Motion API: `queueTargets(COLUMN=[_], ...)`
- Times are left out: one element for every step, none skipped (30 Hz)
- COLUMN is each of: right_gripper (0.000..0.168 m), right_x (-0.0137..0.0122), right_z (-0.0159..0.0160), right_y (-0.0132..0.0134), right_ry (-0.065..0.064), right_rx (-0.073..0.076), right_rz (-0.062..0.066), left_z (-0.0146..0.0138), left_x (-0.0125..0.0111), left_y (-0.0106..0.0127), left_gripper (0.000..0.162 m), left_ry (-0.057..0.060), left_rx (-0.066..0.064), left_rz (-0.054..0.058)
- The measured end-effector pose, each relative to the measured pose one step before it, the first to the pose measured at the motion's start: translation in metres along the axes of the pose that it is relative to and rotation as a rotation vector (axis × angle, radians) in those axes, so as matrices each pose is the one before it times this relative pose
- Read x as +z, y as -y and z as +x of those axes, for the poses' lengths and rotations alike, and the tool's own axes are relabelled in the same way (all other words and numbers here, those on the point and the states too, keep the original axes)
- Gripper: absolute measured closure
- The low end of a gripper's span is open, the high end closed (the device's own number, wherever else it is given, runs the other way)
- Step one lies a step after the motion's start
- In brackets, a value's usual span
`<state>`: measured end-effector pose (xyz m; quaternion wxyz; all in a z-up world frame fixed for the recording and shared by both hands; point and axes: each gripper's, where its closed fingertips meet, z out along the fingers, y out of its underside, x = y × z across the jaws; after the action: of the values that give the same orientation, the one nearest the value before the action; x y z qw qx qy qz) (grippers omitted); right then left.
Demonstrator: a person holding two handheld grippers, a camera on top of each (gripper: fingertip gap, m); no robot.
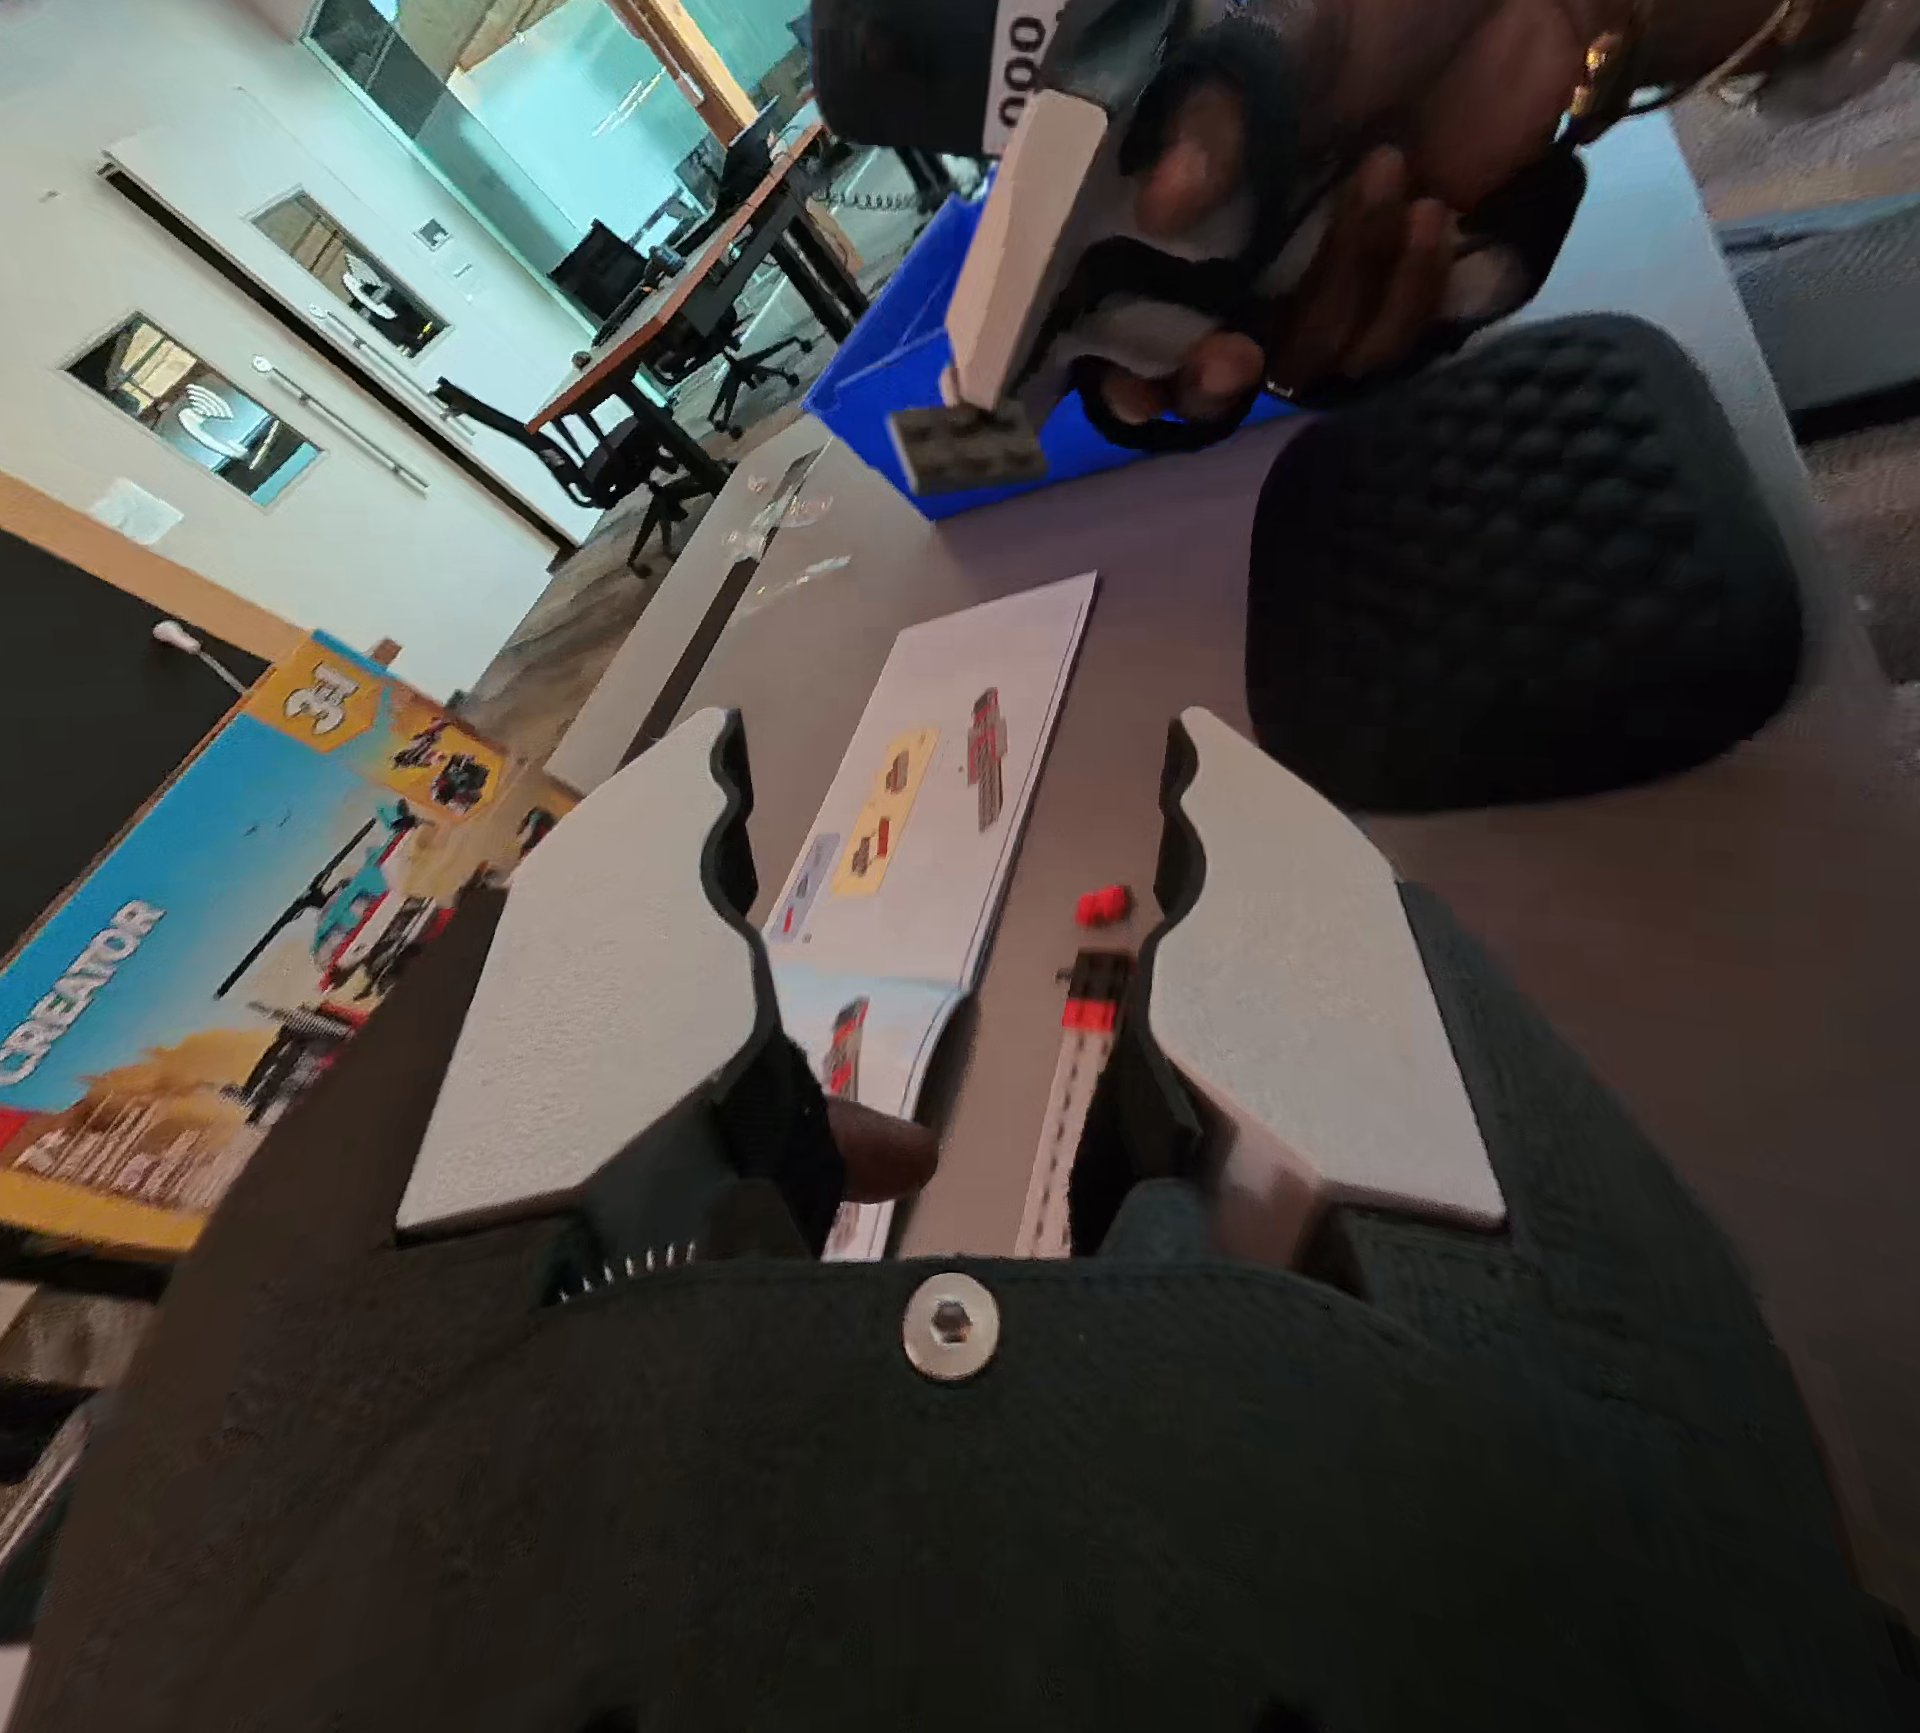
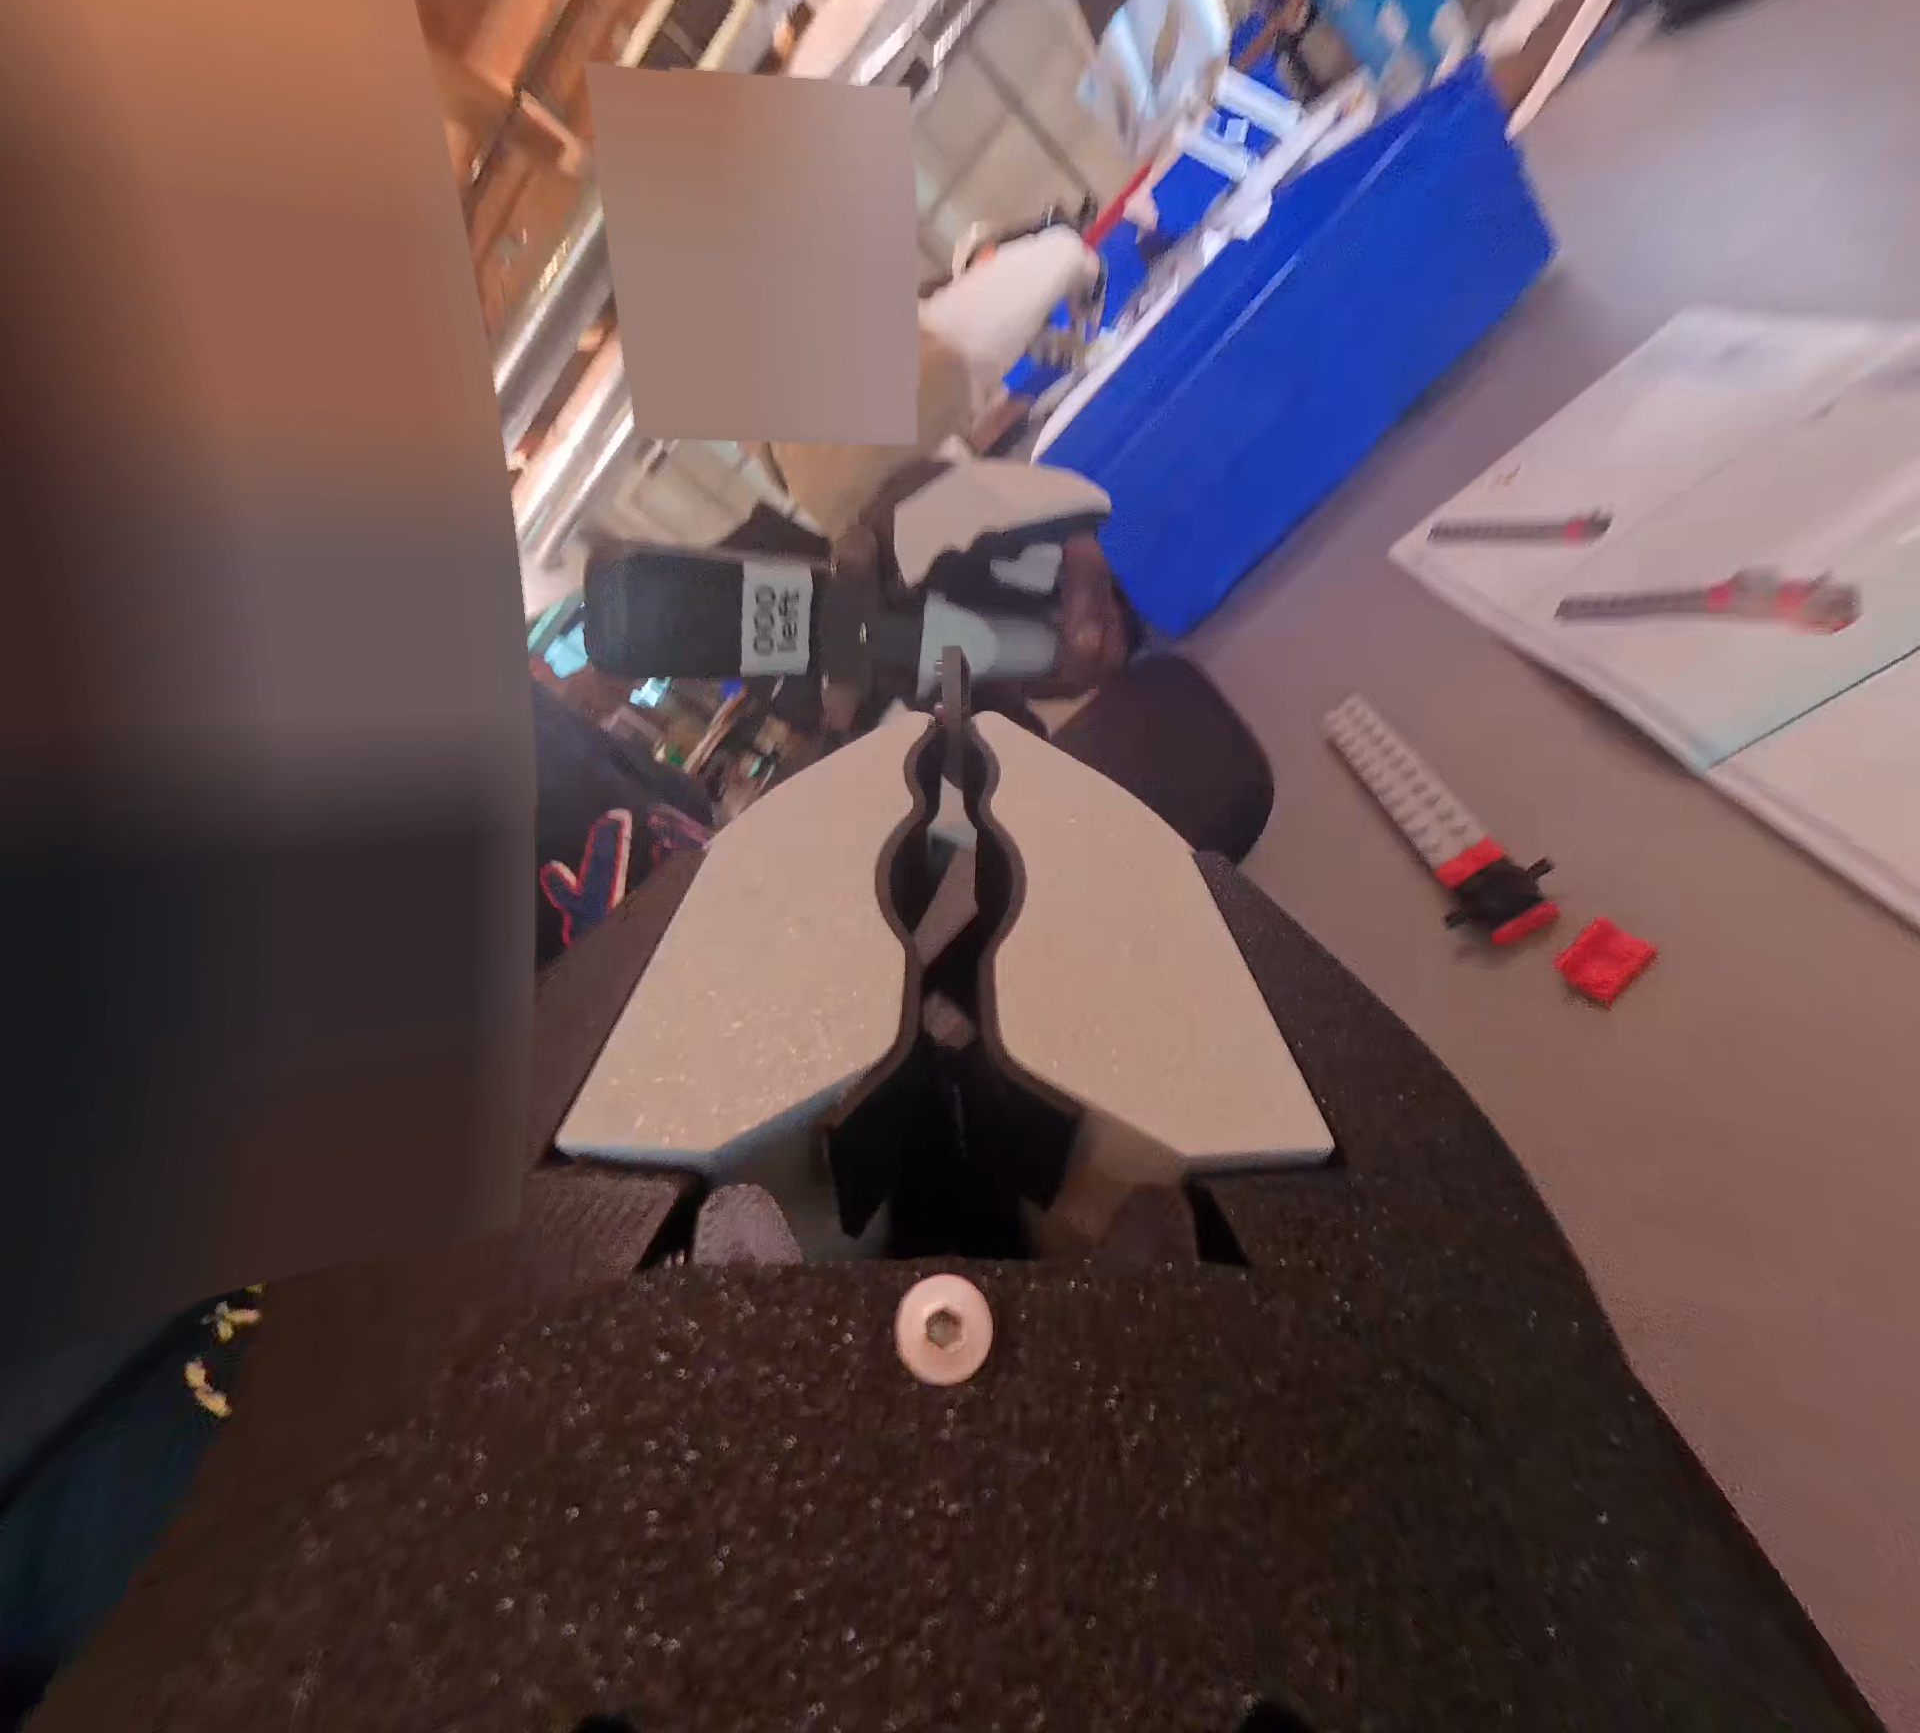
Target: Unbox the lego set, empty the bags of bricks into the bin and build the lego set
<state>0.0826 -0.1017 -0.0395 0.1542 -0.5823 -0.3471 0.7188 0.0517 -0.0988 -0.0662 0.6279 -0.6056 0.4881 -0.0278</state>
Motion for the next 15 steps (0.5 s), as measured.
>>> queueTargets(right_gripper=[0.165, 0.165, 0.165, 0.165, 0.165, 0.165, 0.165, 0.165, 0.165, 0.165, 0.165, 0.165, 0.165, 0.165, 0.165], right_x=[0.00470, 0.00383, 0.00326, 0.00314, 0.00315, 0.00302, 0.00266, 0.00190, 0.00098, 0.00005, -0.00051, -0.00094, -0.00162, -0.00258, -0.00497], right_z=[0.00265, 0.00248, 0.00253, 0.00246, 0.00168, 0.00125, 0.00092, 0.00076, 0.00065, 0.00082, 0.00109, 0.00117, 0.00071, 0.00058, 0.00067], right_y=[-0.00668, -0.00496, -0.00370, -0.00326, -0.00299, -0.00186, -0.00024, 0.00113, 0.00197, 0.00195, 0.00201, 0.00205, 0.00178, 0.00168, 0.00278], right_ry=[0.0102, 0.0063, 0.0001, -0.0031, -0.0020, -0.0007, -0.0004, 0.0001, -0.0013, -0.0041, -0.0079, -0.0102, -0.0122, -0.0220, -0.0445], right_rx=[0.0170, 0.0131, 0.0079, 0.0029, -0.0004, -0.0002, 0.0007, 0.0019, 0.0010, -0.0035, -0.0039, -0.0045, -0.0061, -0.0125, -0.0336], right_rz=[-0.0537, -0.0523, -0.0513, -0.0529, -0.0520, -0.0444, -0.0314, -0.0180, -0.0084, -0.0028, 0.0030, 0.0085, 0.0108, 0.0115, 0.0167], left_z=[-0.00101, -0.00079, -0.00074, -0.00094, -0.00102, -0.00079, -0.00044, -0.00038, -0.00036, -0.00042, -0.00033, -0.00012, 0.00014, 0.00025, -0.00044], left_x=[-0.00587, -0.00492, -0.00394, -0.00294, -0.00180, -0.00111, -0.00064, -0.00041, -0.00039, -0.00063, -0.00072, -0.00081, -0.00071, -0.00080, -0.00101], left_y=[-0.00447, -0.00310, -0.00186, -0.00139, -0.00123, -0.00086, -0.00030, -0.00015, -0.00052, -0.00105, -0.00149, -0.00171, -0.00183, -0.00176, -0.00209], left_gripper=[0.088, 0.089, 0.092, 0.095, 0.098, 0.099, 0.100, 0.100, 0.100, 0.100, 0.100, 0.100, 0.100, 0.100, 0.100], left_ry=[-0.0016, -0.0067, -0.0083, -0.0077, -0.0080, -0.0083, -0.0075, -0.0048, -0.0008, 0.0028, 0.0045, 0.0042, 0.0032, 0.0034, 0.0078], left_rx=[0.0063, 0.0029, 0.0023, -0.0003, -0.0044, -0.0063, -0.0069, -0.0058, -0.0038, -0.0028, -0.0039, -0.0065, -0.0080, -0.0068, -0.0052], left_rz=[-0.0133, -0.0056, 0.0014, 0.0043, 0.0028, 0.0027, 0.0047, 0.0054, 0.0033, 0.0006, -0.0001, -0.0007, -0.0023, -0.0040, -0.0076])
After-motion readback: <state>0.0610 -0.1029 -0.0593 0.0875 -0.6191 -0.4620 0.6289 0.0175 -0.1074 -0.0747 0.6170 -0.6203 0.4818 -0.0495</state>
